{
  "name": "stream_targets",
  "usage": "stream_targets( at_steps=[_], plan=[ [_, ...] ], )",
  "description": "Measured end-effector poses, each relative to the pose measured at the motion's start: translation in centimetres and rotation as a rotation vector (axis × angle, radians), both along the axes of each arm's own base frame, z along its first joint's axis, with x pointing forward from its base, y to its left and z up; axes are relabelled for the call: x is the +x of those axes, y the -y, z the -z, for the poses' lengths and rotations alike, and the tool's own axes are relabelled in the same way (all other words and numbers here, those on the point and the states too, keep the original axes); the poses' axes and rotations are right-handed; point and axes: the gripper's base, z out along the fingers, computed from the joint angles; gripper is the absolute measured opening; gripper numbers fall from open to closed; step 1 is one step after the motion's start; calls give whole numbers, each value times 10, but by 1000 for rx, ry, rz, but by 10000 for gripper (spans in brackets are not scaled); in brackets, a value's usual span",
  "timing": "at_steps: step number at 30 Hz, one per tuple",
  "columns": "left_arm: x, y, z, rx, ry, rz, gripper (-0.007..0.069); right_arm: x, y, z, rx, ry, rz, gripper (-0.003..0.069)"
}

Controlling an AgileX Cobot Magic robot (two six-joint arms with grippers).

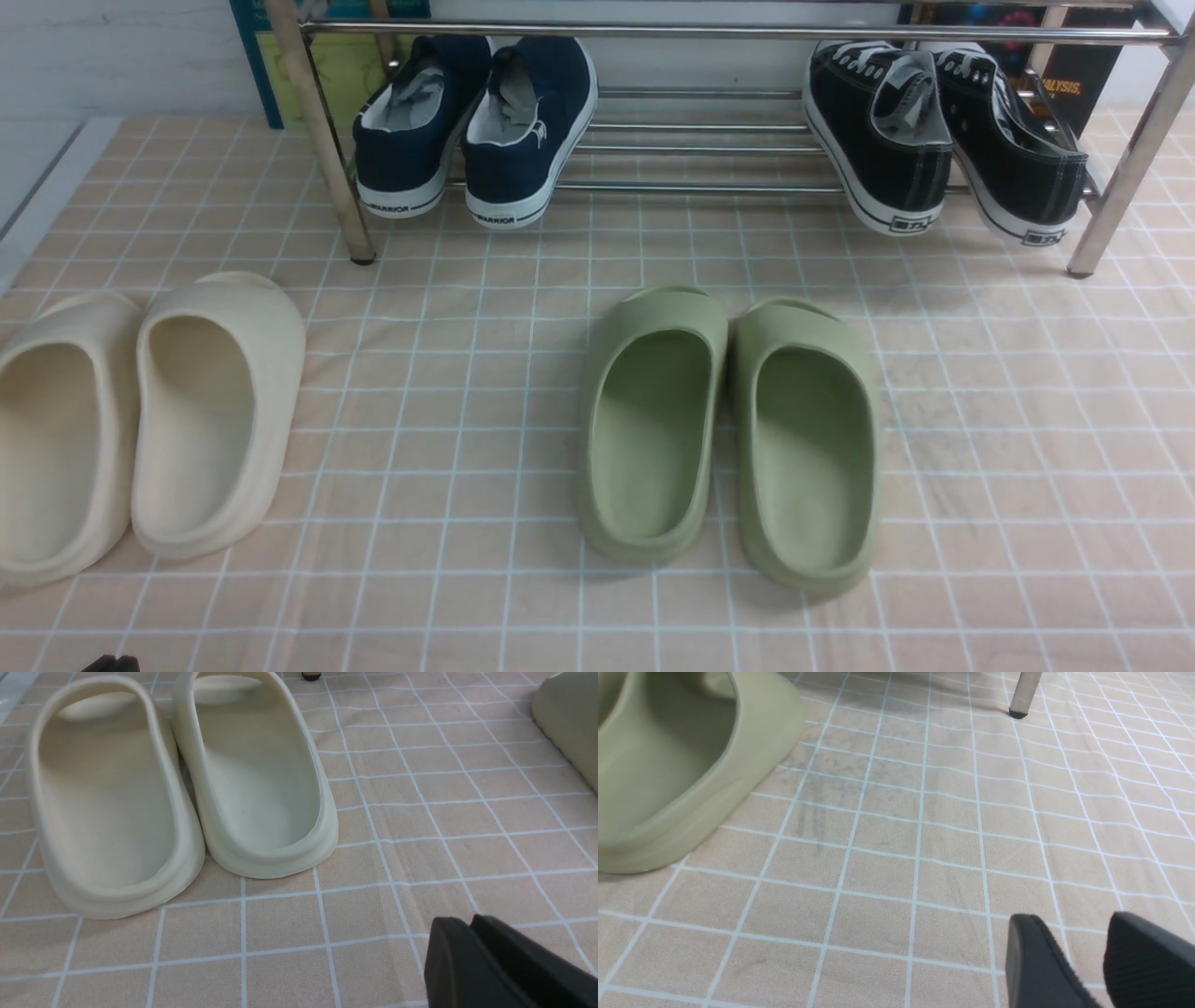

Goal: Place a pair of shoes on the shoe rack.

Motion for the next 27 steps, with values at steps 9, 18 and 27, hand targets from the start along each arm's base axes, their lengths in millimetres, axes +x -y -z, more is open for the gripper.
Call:
stream_targets(
  at_steps=[9,18,27],
  plan=[
    [0,0,0,1,0,0,74,0,0,0,0,0,0,239],
    [0,0,0,1,0,0,76,0,0,0,0,0,0,239],
    [0,0,0,1,0,0,78,0,0,0,0,0,0,239]
  ],
)
